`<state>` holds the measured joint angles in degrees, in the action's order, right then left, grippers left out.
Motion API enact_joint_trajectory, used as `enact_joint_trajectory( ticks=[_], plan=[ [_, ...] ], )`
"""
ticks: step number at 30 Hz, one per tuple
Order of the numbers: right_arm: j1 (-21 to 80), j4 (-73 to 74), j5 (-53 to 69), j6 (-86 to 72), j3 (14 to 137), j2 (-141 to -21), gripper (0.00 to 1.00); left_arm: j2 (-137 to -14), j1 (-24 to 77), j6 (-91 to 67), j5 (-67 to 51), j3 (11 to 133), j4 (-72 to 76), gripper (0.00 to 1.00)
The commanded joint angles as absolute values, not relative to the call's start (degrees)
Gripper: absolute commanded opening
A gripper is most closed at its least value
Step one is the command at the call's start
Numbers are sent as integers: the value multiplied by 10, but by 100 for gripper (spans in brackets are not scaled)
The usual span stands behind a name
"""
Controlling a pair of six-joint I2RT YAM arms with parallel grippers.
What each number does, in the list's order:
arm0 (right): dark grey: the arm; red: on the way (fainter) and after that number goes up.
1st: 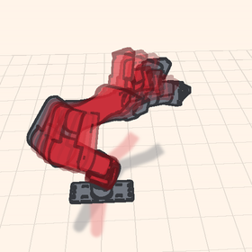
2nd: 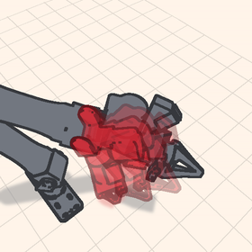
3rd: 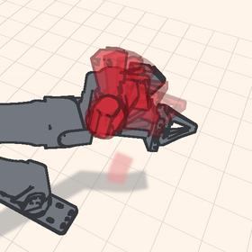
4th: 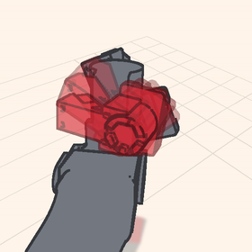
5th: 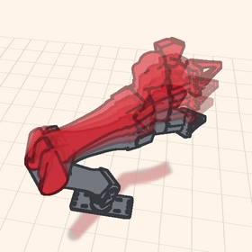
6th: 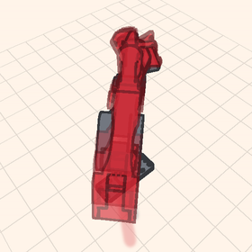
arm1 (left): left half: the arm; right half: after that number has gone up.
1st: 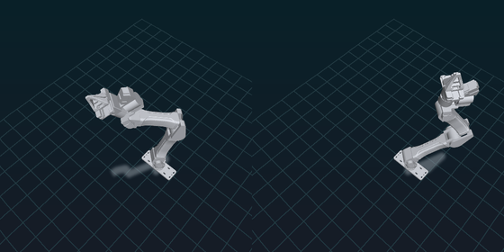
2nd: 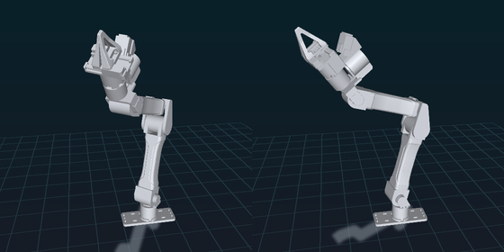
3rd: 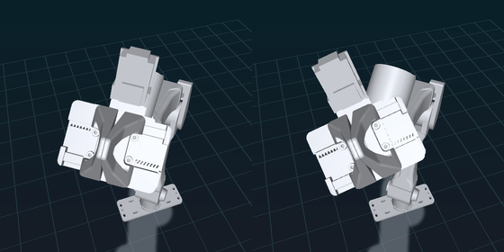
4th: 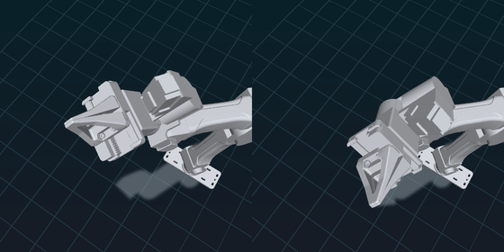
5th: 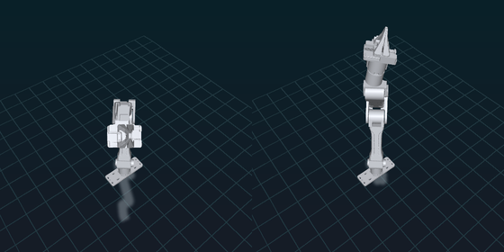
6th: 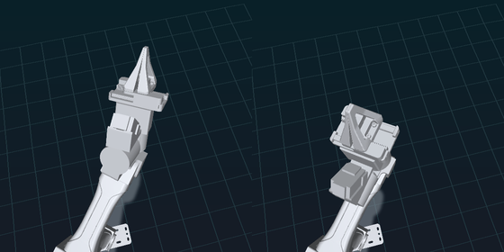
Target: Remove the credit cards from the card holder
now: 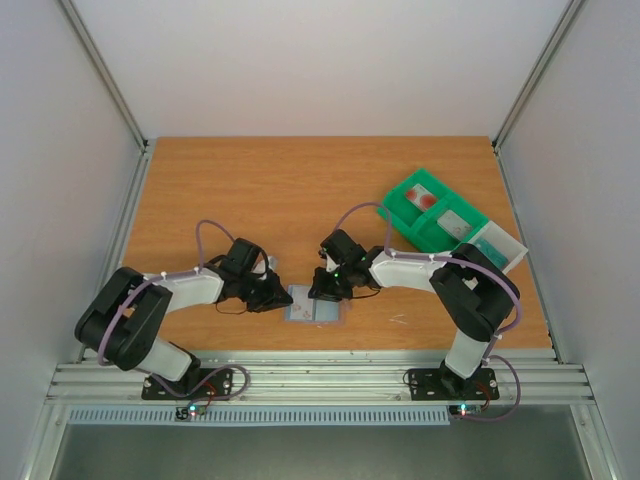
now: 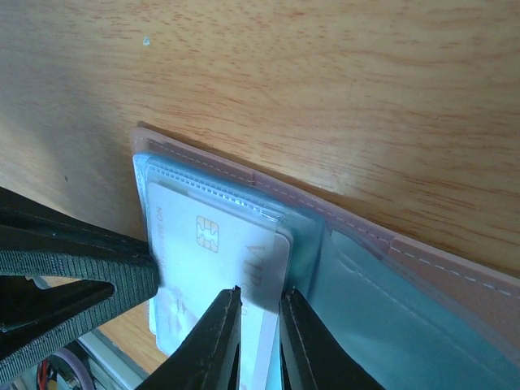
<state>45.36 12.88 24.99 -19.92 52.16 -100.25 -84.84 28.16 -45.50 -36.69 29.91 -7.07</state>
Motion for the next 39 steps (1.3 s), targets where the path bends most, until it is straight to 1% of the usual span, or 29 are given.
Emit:
enact_joint_trajectory(
  ticks=[1,8,12,16,20,22,26,29,31,35,38,39],
  plan=[
    [462,122,242,-196,512,-1012,14,-871,285,-442,-351,306,-64,9],
    [463,138,226,-184,515,-1002,11,-877,285,-446,-340,299,-68,7],
    [464,146,224,-183,516,-999,15,-876,285,-447,-330,298,-74,7],
    [464,152,214,-179,513,-992,15,-870,285,-446,-319,298,-86,7],
    [465,156,212,-175,514,-991,13,-860,285,-444,-307,299,-102,11],
    [466,152,215,-176,512,-994,12,-856,285,-444,-304,297,-102,12],
    [466,118,227,-172,500,-999,9,-855,286,-446,-304,297,-103,8],
    [466,101,204,-153,485,-988,3,-852,287,-446,-290,296,-112,8],
    [465,103,189,-144,477,-980,1,-850,287,-446,-285,295,-116,11],
    [460,114,173,-136,470,-975,1,-849,287,-445,-279,298,-127,13],
    [452,130,166,-132,471,-972,1,-844,288,-444,-272,300,-135,18],
    [450,133,165,-130,471,-969,1,-842,288,-444,-271,299,-135,18]
  ],
)
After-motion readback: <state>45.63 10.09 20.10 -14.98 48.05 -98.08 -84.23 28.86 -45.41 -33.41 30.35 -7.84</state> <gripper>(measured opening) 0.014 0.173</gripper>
